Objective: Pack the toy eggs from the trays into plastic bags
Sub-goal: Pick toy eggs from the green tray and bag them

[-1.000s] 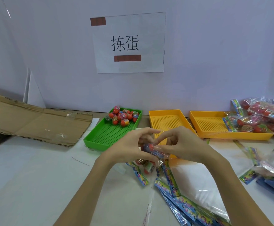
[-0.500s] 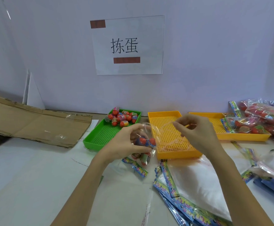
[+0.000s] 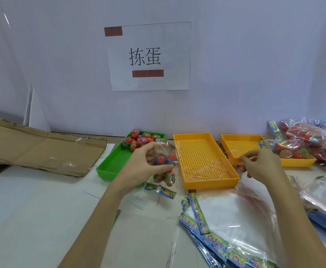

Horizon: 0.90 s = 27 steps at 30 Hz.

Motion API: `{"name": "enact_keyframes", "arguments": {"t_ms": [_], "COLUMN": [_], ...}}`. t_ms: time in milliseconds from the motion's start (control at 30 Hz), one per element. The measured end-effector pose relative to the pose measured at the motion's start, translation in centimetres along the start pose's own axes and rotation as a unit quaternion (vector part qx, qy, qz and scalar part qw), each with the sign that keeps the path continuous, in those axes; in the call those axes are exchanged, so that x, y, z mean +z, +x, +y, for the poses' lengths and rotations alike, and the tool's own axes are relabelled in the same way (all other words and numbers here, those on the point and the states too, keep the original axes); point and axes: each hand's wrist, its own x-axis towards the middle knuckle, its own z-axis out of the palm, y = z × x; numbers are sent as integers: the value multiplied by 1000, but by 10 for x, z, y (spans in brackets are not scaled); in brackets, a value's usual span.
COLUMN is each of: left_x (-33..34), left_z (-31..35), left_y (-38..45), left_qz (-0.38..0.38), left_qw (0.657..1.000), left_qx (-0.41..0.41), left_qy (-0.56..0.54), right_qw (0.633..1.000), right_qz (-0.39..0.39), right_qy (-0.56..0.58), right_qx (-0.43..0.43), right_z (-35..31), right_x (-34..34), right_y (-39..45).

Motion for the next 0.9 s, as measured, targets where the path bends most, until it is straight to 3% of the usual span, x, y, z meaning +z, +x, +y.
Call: {"name": "enact_keyframes", "arguments": {"t_ms": [67,167,233,300,400,533,667,900], "left_x": [1,3,6,11,18,24,20,14], "left_z": [1,2,3,5,6,6,11,9], "left_y": [0,0,0,0,-1,-2,-3,-1], "left_qz": [5,22,39,54,59,57,34,118], "left_qw": [1000,999,998,997,995,995,991,964], "left_qx": [4,17,30,46,69,71,16,-22], "left_qy": [-9,-25,-32,-39,-44,-39,-126,-238], "right_qw": [997,968,942,925,909,898,883,864], "right_qz": [64,99,12,-91,-136,-74,-52,-104], "right_qy": [27,202,306,335,374,426,466,492], "right_qx": [-26,-109,-140,-151,-127,-85,-35,-33], "right_z": [-9,-41,-66,-84,-98,-99,-98,-101], "right_x": [-4,-3,6,24,48,60,60,54], "right_y": [-2,-17,-31,-45,-60,-64,-62,-63]}}
